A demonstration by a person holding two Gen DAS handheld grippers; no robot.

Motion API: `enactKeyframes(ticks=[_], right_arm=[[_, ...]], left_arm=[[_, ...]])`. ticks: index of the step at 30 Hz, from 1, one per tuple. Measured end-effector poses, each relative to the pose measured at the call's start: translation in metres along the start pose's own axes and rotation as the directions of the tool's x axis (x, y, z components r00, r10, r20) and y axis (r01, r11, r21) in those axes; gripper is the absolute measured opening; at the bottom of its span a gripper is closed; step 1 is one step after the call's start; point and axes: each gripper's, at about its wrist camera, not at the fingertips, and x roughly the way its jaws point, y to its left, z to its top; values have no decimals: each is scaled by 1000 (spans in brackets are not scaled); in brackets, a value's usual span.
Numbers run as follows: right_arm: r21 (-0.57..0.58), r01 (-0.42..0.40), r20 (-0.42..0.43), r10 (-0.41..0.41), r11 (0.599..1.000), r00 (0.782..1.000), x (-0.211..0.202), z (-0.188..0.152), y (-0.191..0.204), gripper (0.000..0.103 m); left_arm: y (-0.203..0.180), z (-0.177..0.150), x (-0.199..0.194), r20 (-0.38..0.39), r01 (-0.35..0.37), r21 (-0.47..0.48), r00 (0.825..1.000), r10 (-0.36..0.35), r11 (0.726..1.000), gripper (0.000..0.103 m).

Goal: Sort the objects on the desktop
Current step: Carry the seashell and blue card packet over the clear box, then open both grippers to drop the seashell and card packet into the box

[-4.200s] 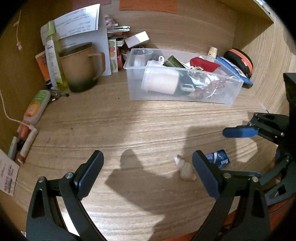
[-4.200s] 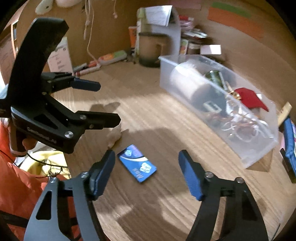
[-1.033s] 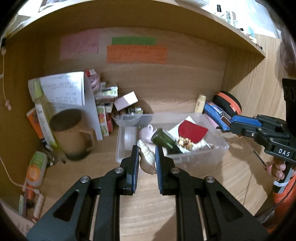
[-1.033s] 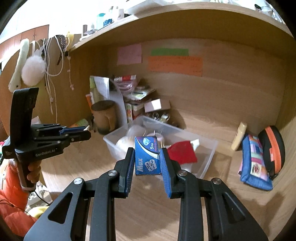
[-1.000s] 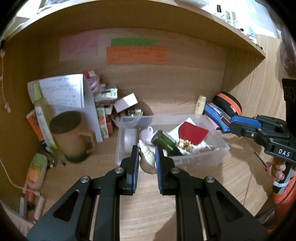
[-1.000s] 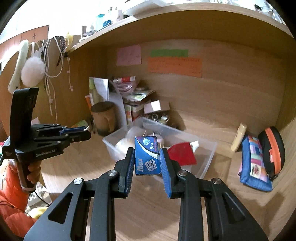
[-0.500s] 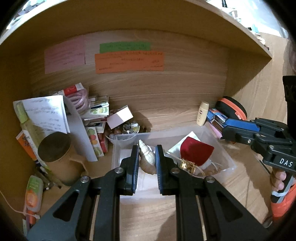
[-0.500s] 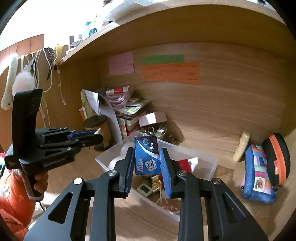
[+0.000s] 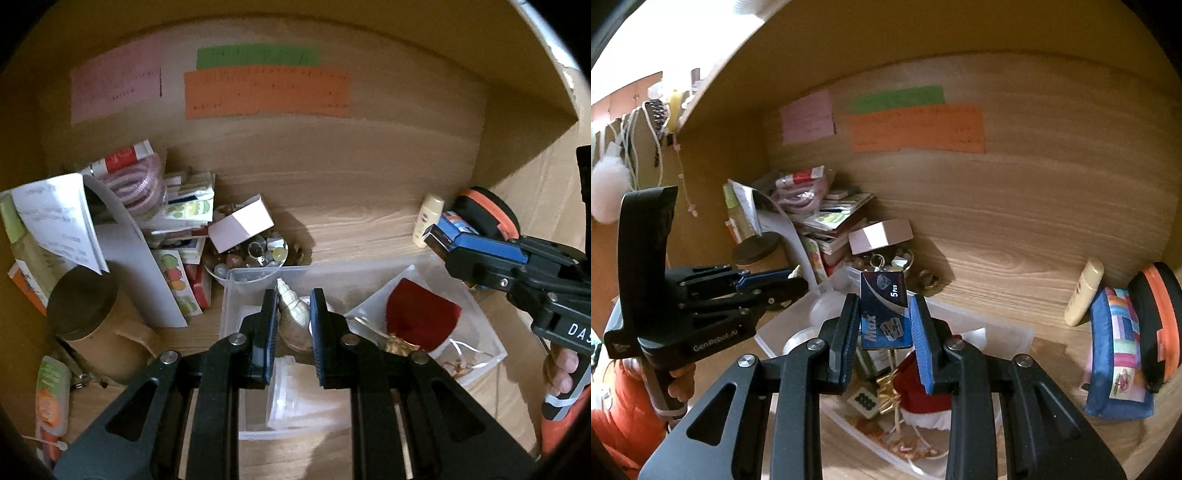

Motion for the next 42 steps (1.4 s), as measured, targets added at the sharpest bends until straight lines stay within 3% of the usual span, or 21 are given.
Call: enactKeyframes(ticks=[12,18,20,29,38,40,42], right_arm=[[54,21,-109,-15,998,994,46,-14,-18,25],[55,104,-161,-94,993,982,66,-24,-24,25],[69,87,-183,-73,994,980,70,-26,-25,25],[0,134,-192,-131,991,973,73,-29,-10,25],[3,146,-166,-143,989,976,66,-24,-11,25],[-4,150,-153,-149,989,977,63,-23,-11,27],[-7,154,-141,-153,988,978,61,-23,-10,38]], left_arm=[[4,-1,46,-88,0,-10,996,-1,1000,16],[1,-7,58,-119,2,2,993,-2,1000,16],[0,-9,60,-129,9,4,992,-8,1000,16],[0,-13,65,-142,-8,11,990,10,1000,16],[2,-14,63,-140,-7,7,990,8,1000,17],[2,-13,62,-137,-4,3,991,5,1000,18],[2,-12,60,-134,-8,2,991,8,1000,24]])
